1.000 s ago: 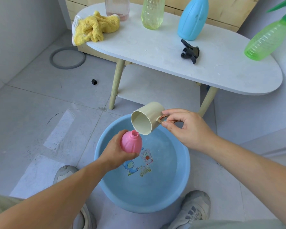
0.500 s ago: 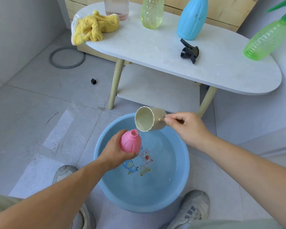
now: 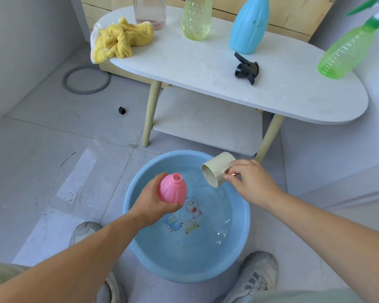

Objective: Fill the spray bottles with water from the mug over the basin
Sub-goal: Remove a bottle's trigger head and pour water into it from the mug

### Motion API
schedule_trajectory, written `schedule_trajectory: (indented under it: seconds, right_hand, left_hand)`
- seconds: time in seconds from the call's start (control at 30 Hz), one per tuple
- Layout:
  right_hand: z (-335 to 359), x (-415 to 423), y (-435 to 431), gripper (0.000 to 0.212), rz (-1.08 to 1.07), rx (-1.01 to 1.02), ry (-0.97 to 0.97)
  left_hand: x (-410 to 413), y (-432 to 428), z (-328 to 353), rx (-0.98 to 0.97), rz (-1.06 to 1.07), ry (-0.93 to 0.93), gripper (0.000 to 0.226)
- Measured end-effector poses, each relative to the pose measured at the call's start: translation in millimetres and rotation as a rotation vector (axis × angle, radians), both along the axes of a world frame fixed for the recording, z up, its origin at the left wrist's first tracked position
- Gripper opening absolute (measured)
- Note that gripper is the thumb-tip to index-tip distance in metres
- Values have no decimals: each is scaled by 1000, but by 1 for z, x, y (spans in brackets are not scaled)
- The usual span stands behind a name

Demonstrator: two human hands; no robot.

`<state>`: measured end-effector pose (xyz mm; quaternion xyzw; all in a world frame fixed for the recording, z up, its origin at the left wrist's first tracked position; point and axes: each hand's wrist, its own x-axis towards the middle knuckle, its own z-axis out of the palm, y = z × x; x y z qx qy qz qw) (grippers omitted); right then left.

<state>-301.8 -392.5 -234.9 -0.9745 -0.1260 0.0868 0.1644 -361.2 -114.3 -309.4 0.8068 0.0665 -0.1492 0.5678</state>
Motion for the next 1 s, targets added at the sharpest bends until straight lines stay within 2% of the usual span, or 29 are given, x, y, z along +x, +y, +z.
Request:
schedule_trajectory:
  seconds: [0.33, 0.5, 0.73, 0.83, 1.0]
  right_hand:
    - [14, -9, -3, 12, 220, -77, -287]
    - [26, -16, -1, 16, 295, -56, -361]
    - [38, -24, 0, 21, 445, -148, -504]
    - [42, -27, 0, 20, 392, -84, -495]
    - [61, -32, 3, 18, 124, 57, -362]
  left_hand:
    - [-1, -7, 9, -3, -23, -3, 77]
    - [-4, -8, 14, 17, -33, -12, 78]
    - [-6, -11, 29, 14, -50, -27, 80]
    - [-7, -13, 40, -3, -56, -35, 77]
    - [-6, -19, 63, -42, -58, -51, 73]
